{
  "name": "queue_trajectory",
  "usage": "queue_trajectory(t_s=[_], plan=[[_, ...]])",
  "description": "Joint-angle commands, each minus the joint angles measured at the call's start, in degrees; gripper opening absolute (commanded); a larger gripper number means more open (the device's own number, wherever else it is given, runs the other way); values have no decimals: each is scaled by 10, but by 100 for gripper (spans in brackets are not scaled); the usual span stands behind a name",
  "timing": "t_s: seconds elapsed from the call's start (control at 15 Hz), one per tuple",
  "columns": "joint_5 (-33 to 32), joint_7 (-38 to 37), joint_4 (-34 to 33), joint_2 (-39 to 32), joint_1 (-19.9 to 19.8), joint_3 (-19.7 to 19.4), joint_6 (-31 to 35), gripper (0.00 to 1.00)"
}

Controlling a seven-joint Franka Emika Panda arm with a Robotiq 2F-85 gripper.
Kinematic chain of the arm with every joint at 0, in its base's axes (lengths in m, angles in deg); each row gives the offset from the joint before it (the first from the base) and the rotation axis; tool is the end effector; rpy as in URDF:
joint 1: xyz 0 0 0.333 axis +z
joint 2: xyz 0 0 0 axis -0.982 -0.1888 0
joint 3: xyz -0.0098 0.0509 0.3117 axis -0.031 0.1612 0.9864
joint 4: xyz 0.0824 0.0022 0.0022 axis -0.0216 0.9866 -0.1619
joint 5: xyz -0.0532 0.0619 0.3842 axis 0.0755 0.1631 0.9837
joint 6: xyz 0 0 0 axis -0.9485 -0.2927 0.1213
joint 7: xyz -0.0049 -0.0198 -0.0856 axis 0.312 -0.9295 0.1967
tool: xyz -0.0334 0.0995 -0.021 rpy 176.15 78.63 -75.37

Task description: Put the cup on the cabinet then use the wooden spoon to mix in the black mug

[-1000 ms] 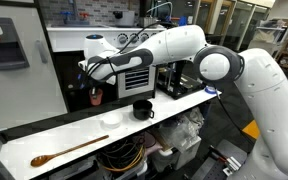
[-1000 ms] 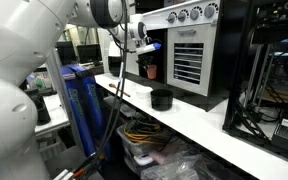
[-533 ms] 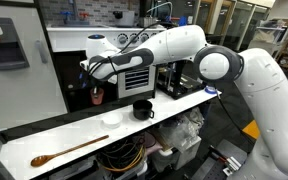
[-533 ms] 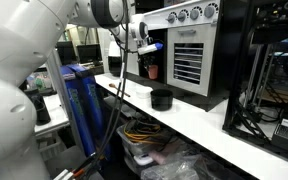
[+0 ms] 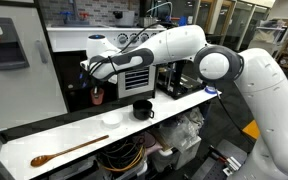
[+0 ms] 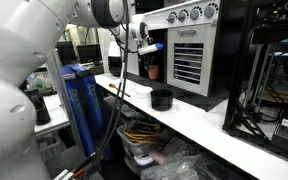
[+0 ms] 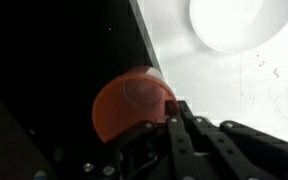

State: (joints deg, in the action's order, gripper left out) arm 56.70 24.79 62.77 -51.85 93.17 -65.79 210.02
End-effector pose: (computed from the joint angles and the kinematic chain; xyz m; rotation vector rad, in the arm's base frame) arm 0.7064 0.3089 0.3744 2.5817 1.5679 0.3611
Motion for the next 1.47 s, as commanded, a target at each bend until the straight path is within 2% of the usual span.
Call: queue_trajectory(t_s=[0.0, 1.4], plan=[[13, 20, 24, 13, -16, 11, 9, 1], [19, 38, 21, 5, -24, 13, 10, 1]])
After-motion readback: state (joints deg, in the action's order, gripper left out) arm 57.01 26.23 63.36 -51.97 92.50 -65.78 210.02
